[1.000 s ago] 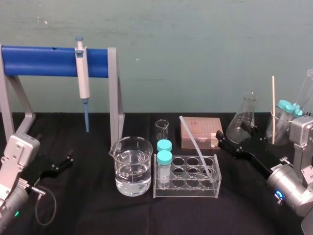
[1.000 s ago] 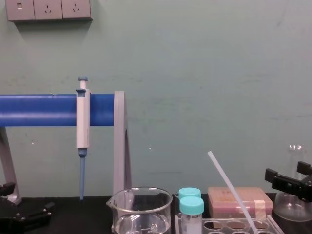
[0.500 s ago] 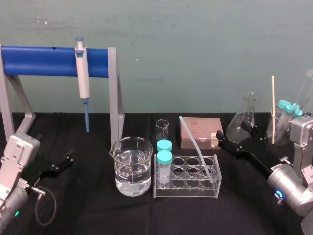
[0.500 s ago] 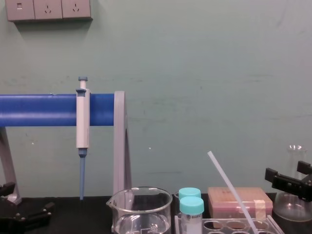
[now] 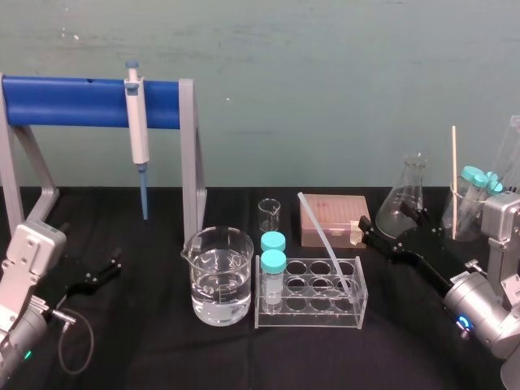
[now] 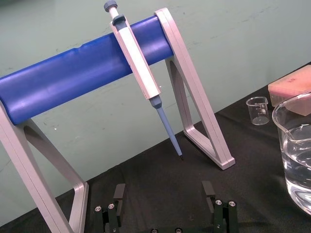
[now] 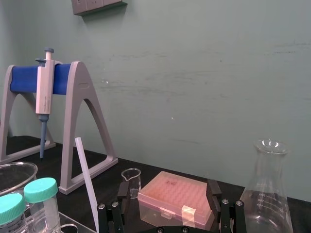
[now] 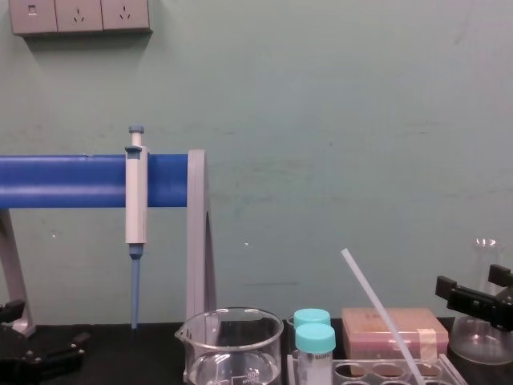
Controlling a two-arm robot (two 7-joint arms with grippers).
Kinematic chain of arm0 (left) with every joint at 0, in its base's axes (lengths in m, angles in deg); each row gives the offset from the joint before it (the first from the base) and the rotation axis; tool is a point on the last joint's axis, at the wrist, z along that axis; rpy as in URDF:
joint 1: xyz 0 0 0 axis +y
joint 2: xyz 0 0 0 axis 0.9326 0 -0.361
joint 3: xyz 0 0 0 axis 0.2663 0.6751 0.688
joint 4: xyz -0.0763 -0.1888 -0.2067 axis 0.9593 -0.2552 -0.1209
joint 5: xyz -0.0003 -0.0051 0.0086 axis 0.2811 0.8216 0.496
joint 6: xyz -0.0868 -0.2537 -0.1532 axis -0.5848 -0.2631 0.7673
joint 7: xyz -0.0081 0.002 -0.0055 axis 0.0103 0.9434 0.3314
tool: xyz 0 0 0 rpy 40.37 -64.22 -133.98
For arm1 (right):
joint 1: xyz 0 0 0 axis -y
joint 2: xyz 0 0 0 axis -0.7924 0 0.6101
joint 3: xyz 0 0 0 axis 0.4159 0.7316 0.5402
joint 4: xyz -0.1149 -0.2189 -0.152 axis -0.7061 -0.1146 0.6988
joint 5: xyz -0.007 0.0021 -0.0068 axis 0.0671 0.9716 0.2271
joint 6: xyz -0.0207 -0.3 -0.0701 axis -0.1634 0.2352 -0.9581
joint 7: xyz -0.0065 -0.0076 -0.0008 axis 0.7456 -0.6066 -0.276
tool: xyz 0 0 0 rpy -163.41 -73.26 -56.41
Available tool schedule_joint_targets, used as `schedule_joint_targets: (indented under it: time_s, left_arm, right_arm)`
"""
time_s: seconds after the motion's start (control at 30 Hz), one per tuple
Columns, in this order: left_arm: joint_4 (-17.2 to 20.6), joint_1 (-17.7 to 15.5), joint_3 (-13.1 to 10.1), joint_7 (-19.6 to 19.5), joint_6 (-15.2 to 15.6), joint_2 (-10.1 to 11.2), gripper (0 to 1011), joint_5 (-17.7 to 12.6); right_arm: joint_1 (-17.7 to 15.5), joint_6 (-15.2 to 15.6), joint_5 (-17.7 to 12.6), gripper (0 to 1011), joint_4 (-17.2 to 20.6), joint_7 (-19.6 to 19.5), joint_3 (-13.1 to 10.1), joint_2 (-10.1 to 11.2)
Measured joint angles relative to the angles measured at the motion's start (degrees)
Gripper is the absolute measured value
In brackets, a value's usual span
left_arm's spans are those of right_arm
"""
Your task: Pick up the stirring rod with one hand, then place it down.
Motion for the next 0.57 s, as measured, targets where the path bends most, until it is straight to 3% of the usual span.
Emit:
schedule_joint_targets:
  time_s: [0.57]
  left_arm:
    - [0.0, 0.0, 0.0, 0.0, 0.0, 0.0, 1000, 0.0]
  right_arm:
    - [0.0, 0.0, 0.0, 1003, 0.0, 0.0, 0.0, 0.0]
